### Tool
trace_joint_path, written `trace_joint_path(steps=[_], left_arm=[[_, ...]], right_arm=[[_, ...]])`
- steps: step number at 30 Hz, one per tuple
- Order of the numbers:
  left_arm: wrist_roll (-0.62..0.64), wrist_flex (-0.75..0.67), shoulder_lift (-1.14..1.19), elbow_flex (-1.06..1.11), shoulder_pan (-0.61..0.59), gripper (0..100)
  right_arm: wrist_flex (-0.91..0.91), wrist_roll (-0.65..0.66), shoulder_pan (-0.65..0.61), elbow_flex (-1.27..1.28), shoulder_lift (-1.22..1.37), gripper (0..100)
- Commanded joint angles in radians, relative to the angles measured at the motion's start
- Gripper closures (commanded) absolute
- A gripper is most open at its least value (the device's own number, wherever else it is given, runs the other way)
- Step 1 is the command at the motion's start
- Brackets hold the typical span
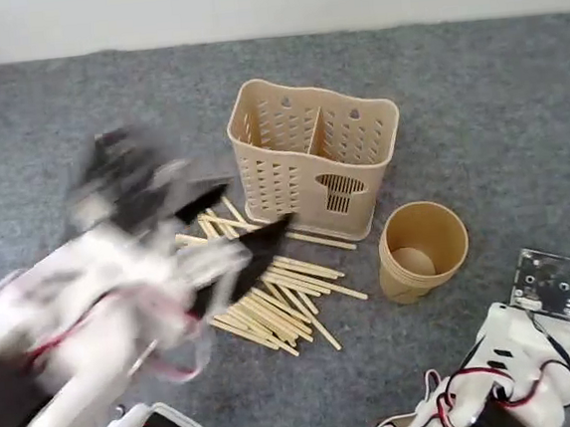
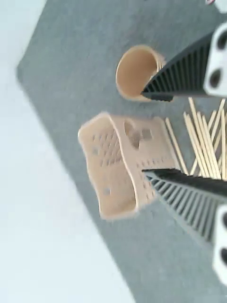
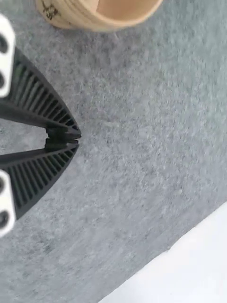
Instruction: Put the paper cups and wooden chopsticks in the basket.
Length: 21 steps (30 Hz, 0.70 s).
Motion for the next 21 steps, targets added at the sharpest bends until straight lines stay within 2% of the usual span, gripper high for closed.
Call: trace_joint_path(steps=[1, 4, 7, 14, 21], left_arm=[[-0.06, 0.021, -0.106, 0.082, -0.133, 77], [-0.094, 0.009, -0.187, 0.231, -0.242, 77], [-0.126, -0.034, -0.269, 0.375, -0.336, 77], [-0.13, -0.206, -0.459, 0.728, -0.519, 77], [-0.201, -0.402, -0.586, 1.038, -0.7, 77]], right_arm=[[0.018, 0.012, -0.059, -0.103, 0.007, 98.1], [0.062, 0.008, -0.131, -0.169, 0.054, 93.0], [0.097, -0.071, -0.177, -0.269, 0.194, 89.9], [0.213, -0.129, -0.282, -0.624, 0.71, 89.6], [0.338, -0.132, -0.354, -0.928, 1.145, 89.4]])
